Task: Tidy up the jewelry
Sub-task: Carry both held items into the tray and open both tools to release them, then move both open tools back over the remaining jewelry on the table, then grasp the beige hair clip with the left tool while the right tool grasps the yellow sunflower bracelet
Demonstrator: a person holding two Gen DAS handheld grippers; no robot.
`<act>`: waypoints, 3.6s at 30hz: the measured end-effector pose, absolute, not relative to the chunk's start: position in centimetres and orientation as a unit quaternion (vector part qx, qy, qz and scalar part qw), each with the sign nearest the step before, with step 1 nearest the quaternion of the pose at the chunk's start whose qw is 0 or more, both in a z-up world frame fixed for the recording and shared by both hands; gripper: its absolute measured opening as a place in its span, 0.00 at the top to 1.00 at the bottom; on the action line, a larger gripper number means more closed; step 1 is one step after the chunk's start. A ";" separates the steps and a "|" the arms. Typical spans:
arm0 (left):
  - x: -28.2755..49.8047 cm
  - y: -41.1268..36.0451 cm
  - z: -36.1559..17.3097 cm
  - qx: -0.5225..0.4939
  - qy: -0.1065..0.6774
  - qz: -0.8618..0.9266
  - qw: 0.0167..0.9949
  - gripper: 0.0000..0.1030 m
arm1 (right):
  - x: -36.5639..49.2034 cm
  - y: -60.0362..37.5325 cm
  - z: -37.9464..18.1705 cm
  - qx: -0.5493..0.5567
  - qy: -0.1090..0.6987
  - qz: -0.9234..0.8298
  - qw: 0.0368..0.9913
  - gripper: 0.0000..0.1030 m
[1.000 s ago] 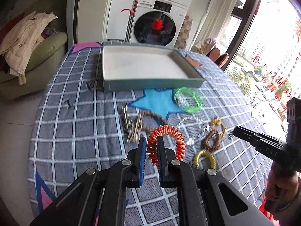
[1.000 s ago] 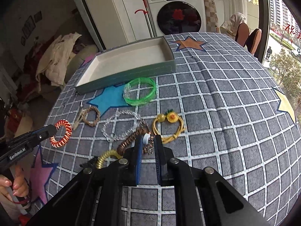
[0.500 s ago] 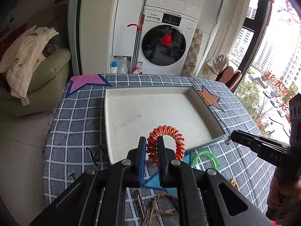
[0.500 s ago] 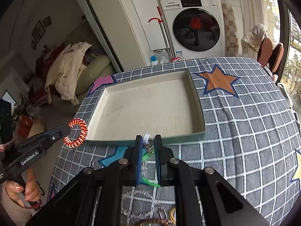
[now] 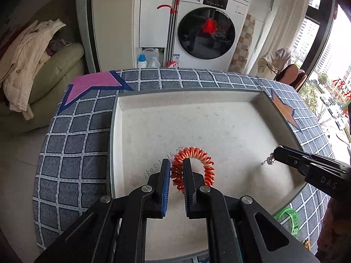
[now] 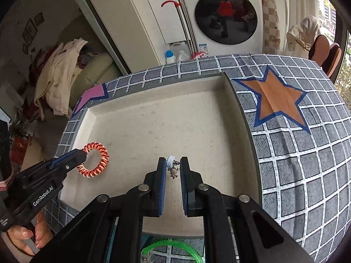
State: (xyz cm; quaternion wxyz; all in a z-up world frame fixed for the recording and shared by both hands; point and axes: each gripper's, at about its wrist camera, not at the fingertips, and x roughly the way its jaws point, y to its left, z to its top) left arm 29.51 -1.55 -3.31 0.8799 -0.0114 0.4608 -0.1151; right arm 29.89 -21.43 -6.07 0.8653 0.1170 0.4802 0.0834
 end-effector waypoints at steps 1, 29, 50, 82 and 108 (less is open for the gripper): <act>29.6 -1.8 -3.6 -0.007 0.463 -0.112 0.879 0.70 | 30.0 -21.3 -6.5 0.116 0.483 0.082 0.864 0.86; 25.1 -2.5 0.3 0.045 0.386 -0.088 0.917 0.00 | 25.4 -23.1 -3.5 0.142 0.438 0.067 0.885 0.21; 12.4 1.6 -2.1 0.039 0.420 -0.094 0.902 0.00 | 15.0 -24.3 -4.3 0.164 0.462 0.064 0.869 0.00; 9.7 -0.6 -5.4 0.056 0.445 -0.106 0.887 0.00 | 9.2 -27.4 -8.4 0.048 0.495 -0.019 0.868 0.21; 9.8 1.3 -4.9 -0.001 0.451 -0.142 0.881 0.78 | 9.5 -24.3 -7.6 0.021 0.474 0.021 0.880 0.80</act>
